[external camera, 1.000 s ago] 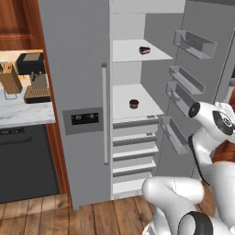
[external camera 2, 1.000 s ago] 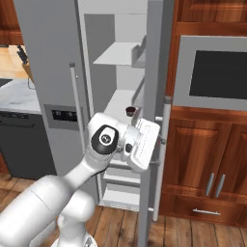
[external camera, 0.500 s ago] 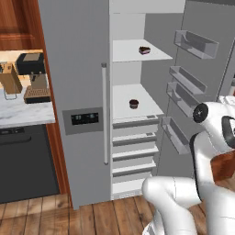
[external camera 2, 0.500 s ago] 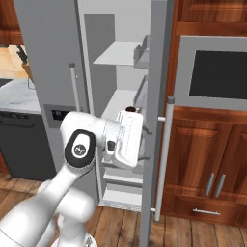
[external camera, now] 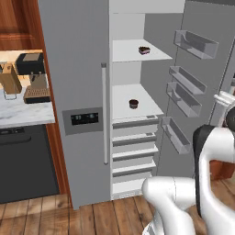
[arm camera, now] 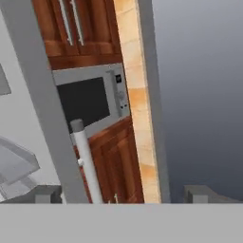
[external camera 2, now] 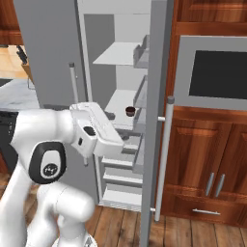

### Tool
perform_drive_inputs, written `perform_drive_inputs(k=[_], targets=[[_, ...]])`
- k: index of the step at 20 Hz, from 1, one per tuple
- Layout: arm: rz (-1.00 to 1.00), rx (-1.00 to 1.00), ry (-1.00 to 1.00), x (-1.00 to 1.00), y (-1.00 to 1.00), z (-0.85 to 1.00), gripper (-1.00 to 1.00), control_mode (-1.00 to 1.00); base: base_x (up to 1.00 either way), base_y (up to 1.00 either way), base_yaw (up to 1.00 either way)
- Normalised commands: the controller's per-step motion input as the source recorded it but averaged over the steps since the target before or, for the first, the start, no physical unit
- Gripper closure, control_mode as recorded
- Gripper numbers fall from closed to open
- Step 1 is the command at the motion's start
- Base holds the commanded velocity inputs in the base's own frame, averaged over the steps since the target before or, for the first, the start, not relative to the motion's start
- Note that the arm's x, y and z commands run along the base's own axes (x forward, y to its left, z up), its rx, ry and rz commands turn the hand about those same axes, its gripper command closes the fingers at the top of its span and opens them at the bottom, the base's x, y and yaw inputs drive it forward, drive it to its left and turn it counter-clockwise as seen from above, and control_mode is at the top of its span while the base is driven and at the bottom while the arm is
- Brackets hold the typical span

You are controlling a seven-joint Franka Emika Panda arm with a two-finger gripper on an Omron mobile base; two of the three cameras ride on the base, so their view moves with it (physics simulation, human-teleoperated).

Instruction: Take the cake and cupcake from the fridge and place them on the empty tray on the dining counter.

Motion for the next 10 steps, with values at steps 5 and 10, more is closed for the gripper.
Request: perform_drive_inputs(k=[5, 10], targets=[[0.49, 0.34, 0.37, 0.37, 0.89, 0.07, -1.00, -1.00, 0.00, 0.00, 0.00], [0.51, 0.29, 0.28, 0.26, 0.63, -0.14, -1.00, -1.00, 0.00, 0.00, 0.00]])
